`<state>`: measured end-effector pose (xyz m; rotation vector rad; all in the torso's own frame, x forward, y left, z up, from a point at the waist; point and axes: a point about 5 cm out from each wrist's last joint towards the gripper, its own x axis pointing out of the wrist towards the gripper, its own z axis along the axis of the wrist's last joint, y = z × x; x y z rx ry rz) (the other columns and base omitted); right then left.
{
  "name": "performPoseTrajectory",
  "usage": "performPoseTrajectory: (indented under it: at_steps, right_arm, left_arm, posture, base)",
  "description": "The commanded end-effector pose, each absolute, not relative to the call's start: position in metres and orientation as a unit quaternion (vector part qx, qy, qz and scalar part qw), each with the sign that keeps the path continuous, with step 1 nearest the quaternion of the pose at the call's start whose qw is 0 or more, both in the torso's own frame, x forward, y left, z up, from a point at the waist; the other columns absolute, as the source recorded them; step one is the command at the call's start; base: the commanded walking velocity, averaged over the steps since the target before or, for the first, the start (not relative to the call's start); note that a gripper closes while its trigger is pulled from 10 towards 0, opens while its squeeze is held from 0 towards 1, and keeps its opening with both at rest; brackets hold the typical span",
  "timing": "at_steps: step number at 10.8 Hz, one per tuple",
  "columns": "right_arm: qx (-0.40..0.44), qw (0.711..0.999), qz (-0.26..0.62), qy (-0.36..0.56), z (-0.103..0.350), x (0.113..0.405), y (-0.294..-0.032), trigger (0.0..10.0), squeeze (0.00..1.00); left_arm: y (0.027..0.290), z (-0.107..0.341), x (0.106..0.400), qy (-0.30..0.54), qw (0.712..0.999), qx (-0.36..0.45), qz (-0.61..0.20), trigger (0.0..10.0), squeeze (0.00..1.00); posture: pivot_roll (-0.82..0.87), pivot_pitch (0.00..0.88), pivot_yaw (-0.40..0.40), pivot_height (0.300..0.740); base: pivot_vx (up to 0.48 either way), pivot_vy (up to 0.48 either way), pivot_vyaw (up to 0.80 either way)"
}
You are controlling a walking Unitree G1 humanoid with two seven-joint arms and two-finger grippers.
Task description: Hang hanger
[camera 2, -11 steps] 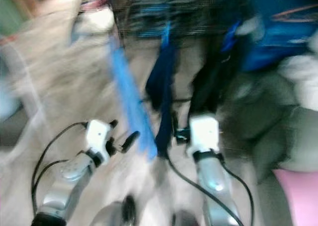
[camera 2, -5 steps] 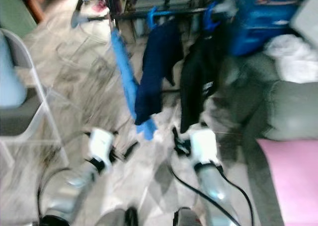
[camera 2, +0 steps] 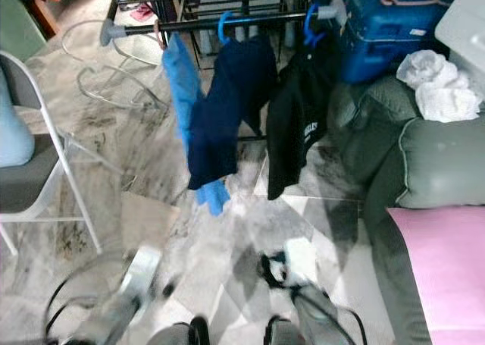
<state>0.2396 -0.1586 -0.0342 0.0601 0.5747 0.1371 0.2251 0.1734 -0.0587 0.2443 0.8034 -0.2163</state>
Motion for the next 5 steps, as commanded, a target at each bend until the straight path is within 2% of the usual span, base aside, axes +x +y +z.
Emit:
performPoseTrajectory:
  at_steps: [1,3,5]
  right_arm:
    - [0.056,0.942,0.056,0.327,-0.049,0.227,-0.16,10.0,0.0]
    - [0.034,0.914,0.072,0.399,-0.066,0.212,-0.162,10.0,0.0]
    - [0.049,0.902,0.063,0.424,-0.073,0.205,-0.159,10.0,0.0]
  left_arm:
    - [0.183,-0.066,0.214,0.417,0.896,0.129,-0.085,10.0,0.0]
    - [0.182,-0.075,0.202,0.452,0.881,0.122,-0.065,10.0,0.0]
    - [0.181,-0.079,0.197,0.467,0.878,0.1,-0.04,10.0,0.0]
  posture:
    - [-0.13,0.144,0.086,0.74]
    - [-0.08,0.125,0.048,0.74]
    - [-0.02,0.108,0.026,0.74]
  base:
    - [0.0,0.0,0.0]
    - [0.0,0.0,0.0]
    - [0.0,0.0,0.0]
